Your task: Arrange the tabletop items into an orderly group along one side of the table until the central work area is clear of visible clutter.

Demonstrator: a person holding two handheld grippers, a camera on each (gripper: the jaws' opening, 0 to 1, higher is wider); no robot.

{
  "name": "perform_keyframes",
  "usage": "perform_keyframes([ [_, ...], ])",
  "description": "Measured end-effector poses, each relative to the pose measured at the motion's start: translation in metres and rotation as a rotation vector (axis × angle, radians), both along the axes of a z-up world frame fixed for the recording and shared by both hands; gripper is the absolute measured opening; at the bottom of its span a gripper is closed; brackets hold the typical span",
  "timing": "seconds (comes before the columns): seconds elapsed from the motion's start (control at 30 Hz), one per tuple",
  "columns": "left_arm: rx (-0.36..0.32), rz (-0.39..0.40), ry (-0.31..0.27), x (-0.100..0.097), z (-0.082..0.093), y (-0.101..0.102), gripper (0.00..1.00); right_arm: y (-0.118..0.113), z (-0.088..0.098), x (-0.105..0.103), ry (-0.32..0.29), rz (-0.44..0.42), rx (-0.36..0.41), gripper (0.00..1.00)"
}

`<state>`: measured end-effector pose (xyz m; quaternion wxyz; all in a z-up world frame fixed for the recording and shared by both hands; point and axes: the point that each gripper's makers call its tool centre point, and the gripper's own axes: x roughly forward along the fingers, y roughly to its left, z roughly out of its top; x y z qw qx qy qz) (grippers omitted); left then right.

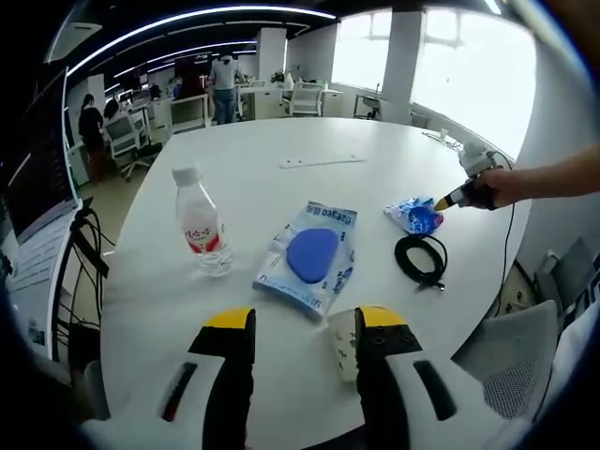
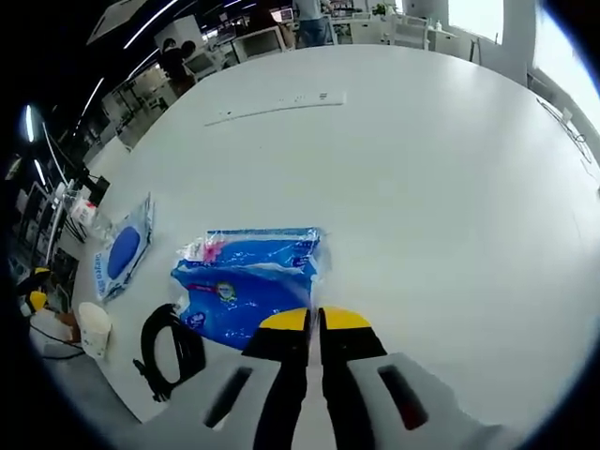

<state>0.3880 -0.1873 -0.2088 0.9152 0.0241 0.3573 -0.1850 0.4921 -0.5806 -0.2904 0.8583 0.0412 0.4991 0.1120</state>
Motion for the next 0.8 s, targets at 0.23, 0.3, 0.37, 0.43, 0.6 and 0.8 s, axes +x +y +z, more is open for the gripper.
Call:
perform_keyframes([
  [0.23, -0.007, 0.007, -0.001, 0.0001, -0.0007, -0.0004, 0.42, -0.001, 0.0009, -0.0001, 0.0, 0.002, -0.003, 0.03],
  [0.3, -0.011, 0.01, 0.0, 0.0, -0.0009, -0.0007, 0.42, -0.0014, 0.0016, 0.0003, -0.002, 0.004, -0.004, 0.03],
  [0.37, -0.011, 0.01, -0.001, 0.0, -0.0009, -0.0009, 0.42, -0.0019, 0.0022, 0.0009, -0.004, 0.006, -0.006, 0.03],
  [0.43, -0.014, 0.013, -0.003, 0.0005, -0.0009, -0.0007, 0.42, -0.0022, 0.0028, 0.0003, -0.005, 0.01, -0.012, 0.03],
  [0.6, -0.02, 0.019, -0.002, 0.0006, -0.002, 0.0003, 0.41, -0.0015, 0.0041, 0.0002, -0.007, 0.016, -0.014, 0.03],
  [0.8, -0.032, 0.027, 0.001, 0.0, -0.0047, 0.0009, 0.41, 0.0, 0.0069, -0.0028, -0.01, 0.024, -0.019, 0.03],
])
